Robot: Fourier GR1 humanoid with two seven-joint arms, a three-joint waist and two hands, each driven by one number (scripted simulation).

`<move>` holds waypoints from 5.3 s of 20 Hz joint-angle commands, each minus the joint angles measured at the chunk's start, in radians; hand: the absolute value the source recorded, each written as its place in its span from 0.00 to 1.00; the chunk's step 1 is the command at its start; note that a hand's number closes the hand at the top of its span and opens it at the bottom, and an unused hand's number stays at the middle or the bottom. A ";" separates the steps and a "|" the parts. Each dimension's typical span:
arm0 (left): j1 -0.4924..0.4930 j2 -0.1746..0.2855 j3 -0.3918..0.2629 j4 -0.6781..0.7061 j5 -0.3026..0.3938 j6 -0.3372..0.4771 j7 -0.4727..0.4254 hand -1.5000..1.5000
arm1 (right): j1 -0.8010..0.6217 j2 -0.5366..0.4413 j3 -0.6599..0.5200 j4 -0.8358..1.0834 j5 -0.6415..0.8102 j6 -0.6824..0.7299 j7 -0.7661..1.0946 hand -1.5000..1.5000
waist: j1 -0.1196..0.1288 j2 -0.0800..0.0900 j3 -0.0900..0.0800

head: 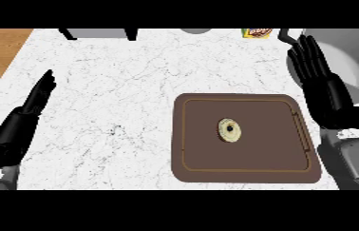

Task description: Pick the cupcake from the tray and place it in the pot

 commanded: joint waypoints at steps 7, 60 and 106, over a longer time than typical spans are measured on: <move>-0.042 -0.171 -0.036 0.001 0.133 0.017 0.178 0.50 | -0.148 -0.155 0.242 0.012 0.303 0.080 0.120 0.00 | 0.026 -0.003 -0.040; -0.110 -0.346 0.024 -0.106 0.095 0.028 0.484 0.50 | -0.052 -0.034 0.409 -0.556 0.780 0.356 1.338 0.00 | -0.001 0.015 0.012; -0.098 -0.467 0.088 -0.076 -0.021 -0.041 0.457 0.50 | -0.115 0.324 0.291 0.064 1.187 0.446 0.942 1.00 | 0.001 0.017 0.012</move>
